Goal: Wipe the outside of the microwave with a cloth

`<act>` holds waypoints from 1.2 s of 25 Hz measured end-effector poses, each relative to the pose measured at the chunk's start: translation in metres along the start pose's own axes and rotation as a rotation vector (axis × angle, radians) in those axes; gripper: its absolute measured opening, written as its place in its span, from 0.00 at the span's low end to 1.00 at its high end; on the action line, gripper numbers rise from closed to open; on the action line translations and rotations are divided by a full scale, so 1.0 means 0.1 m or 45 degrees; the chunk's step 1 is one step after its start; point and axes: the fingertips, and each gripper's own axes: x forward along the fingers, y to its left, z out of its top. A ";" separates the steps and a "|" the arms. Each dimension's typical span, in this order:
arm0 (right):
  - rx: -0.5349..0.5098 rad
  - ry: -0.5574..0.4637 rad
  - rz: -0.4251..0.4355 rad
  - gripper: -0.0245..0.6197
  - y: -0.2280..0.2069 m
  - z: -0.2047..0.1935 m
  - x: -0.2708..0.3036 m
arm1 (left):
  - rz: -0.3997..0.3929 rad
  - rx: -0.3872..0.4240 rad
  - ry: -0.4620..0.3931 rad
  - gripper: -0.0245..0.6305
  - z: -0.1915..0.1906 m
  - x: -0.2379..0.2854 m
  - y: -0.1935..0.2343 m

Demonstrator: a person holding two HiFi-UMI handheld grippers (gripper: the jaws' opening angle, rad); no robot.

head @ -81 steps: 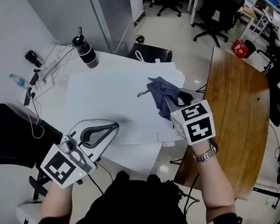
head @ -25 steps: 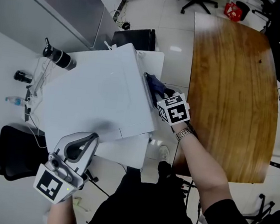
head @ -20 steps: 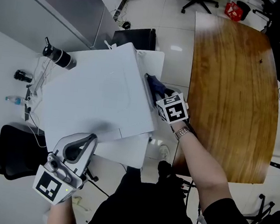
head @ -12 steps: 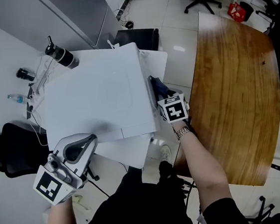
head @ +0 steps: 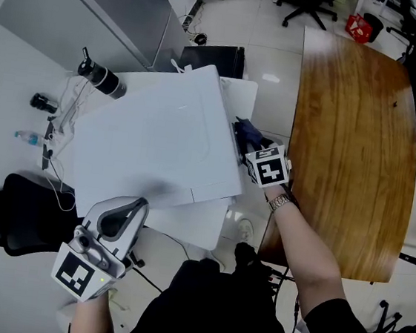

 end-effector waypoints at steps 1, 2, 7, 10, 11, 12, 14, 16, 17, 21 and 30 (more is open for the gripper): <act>-0.005 -0.008 -0.006 0.20 0.00 0.02 -0.05 | 0.003 -0.002 -0.009 0.04 0.01 -0.02 0.01; -0.011 -0.017 -0.013 0.20 -0.01 0.05 -0.10 | 0.007 -0.004 -0.019 0.04 0.02 -0.04 0.02; -0.047 -0.066 -0.061 0.20 0.00 0.17 -0.39 | 0.018 -0.017 -0.061 0.04 -0.01 -0.20 0.05; -0.068 -0.097 -0.094 0.20 0.06 0.25 -0.63 | 0.021 -0.035 -0.141 0.04 0.05 -0.31 0.09; -0.077 -0.109 -0.104 0.20 0.09 0.28 -0.71 | 0.029 -0.034 -0.162 0.04 0.05 -0.36 0.11; -0.086 -0.122 -0.115 0.20 0.12 0.31 -0.80 | 0.037 -0.031 -0.183 0.04 0.05 -0.41 0.12; -0.107 -0.154 -0.138 0.20 0.21 0.38 -1.00 | 0.035 -0.035 -0.241 0.04 0.07 -0.51 0.13; -0.123 -0.197 -0.164 0.20 0.31 0.47 -1.23 | 0.027 -0.051 -0.271 0.04 0.05 -0.63 0.13; -0.127 -0.225 -0.180 0.20 0.36 0.53 -1.37 | 0.029 -0.058 -0.259 0.04 -0.01 -0.70 0.13; -0.174 -0.371 -0.247 0.20 0.65 0.86 -2.03 | 0.038 -0.075 -0.297 0.04 -0.08 -1.02 0.15; -0.312 -0.566 -0.187 0.20 1.80 1.23 -2.98 | 0.100 -0.088 -0.366 0.04 -0.37 -1.75 0.16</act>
